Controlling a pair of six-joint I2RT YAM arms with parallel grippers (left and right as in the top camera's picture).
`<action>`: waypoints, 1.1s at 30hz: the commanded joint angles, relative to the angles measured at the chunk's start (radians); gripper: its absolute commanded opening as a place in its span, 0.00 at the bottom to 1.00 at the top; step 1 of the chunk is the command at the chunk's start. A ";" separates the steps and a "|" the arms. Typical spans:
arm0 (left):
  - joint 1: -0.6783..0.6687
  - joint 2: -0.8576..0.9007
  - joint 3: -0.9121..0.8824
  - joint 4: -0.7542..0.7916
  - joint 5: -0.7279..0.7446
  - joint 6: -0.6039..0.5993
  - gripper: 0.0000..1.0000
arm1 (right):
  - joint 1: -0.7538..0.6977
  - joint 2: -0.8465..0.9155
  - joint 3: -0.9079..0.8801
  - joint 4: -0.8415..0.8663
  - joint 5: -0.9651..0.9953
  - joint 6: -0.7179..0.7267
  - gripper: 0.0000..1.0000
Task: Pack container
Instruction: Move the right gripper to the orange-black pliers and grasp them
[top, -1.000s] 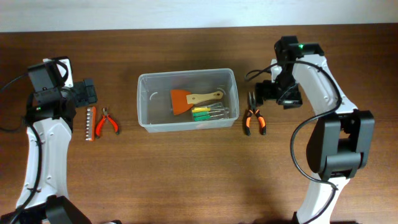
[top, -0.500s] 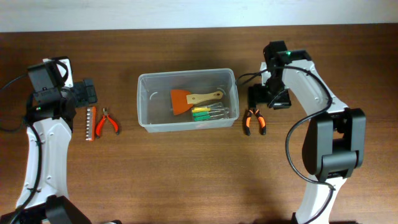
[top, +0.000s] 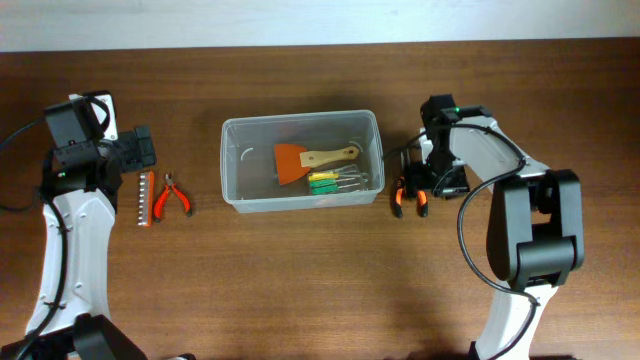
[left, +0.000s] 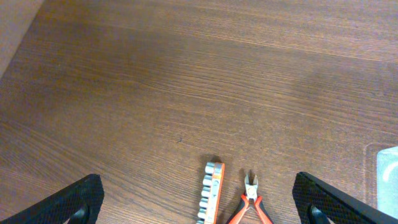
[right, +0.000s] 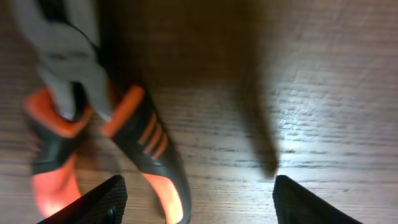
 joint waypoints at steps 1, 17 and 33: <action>0.003 0.003 0.021 0.002 -0.011 0.016 0.99 | -0.002 -0.003 -0.030 0.019 0.022 -0.001 0.74; 0.003 0.003 0.021 0.002 -0.011 0.016 0.99 | 0.000 -0.003 -0.051 0.055 0.022 -0.020 0.34; 0.003 0.003 0.021 0.002 -0.011 0.016 0.99 | -0.001 -0.003 -0.051 0.074 0.023 -0.018 0.07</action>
